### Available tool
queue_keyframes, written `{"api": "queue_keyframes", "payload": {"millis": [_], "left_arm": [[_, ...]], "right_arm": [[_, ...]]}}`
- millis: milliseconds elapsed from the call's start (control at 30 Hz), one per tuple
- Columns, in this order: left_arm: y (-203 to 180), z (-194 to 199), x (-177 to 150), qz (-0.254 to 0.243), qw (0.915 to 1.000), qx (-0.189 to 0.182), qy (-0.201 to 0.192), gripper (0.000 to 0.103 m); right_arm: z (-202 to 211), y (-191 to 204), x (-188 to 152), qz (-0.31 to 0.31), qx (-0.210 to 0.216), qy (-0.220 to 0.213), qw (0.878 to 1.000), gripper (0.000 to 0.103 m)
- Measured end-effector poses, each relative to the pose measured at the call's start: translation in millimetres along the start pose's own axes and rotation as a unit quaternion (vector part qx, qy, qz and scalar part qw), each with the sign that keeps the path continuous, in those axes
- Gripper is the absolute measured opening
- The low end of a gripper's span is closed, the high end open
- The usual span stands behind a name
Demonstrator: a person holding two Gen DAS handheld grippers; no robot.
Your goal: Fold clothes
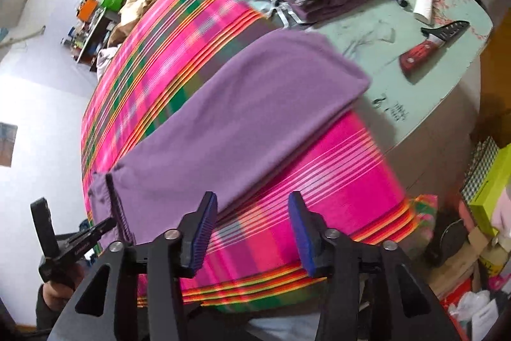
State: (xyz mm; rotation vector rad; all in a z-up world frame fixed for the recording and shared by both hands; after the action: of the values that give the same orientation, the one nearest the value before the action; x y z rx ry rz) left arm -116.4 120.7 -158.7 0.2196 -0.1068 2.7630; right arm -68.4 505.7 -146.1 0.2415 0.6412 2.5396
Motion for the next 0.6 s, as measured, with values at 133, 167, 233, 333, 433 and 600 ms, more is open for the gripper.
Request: {"api": "queue_keyframes", "payload": {"millis": [133, 167, 233, 333, 433, 600], "left_arm": [[-28.6, 0.4, 11.8, 0.005, 1.0, 0.008, 0.004, 0.003], [-35.1, 0.5, 14.3, 0.007, 0.9999, 0.01, 0.005, 0.003], [-48.0, 0.5, 19.3, 0.011, 0.9997, 0.017, 0.01, 0.003], [-63.6, 1.3, 25.7, 0.012, 0.9994, 0.027, 0.019, 0.003], [-73.1, 8.6, 26.5, 0.006, 0.9989, 0.038, 0.026, 0.003], [-82.8, 22.9, 27.8, 0.007, 0.9972, 0.066, 0.034, 0.003]], "right_arm": [[-1.4, -37.8, 33.3, -0.034, 0.022, 0.016, 0.999, 0.05], [-2.7, -48.0, 40.1, -0.047, 0.033, 0.019, 0.998, 0.052], [-5.4, -68.3, 53.8, -0.075, 0.055, 0.025, 0.995, 0.06], [-14.8, -94.1, 68.1, -0.123, 0.089, 0.041, 0.988, 0.063], [-30.3, -121.7, 78.1, -0.193, 0.137, 0.058, 0.97, 0.064], [-61.4, -147.3, 82.4, -0.278, 0.209, 0.091, 0.933, 0.064]]}}
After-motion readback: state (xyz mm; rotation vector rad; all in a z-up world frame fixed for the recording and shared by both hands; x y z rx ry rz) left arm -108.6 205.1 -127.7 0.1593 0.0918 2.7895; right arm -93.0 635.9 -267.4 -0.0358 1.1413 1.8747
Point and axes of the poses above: each gripper's, at about its wrist camera, not at the fingertips, and z roughly against the way its jaws point, y to its left, x to its top, the point moved 2 cm from there along -z, roughly the way its jaws point, and after that the axes turned 10 degrees about -z, right-handed, at the moved point
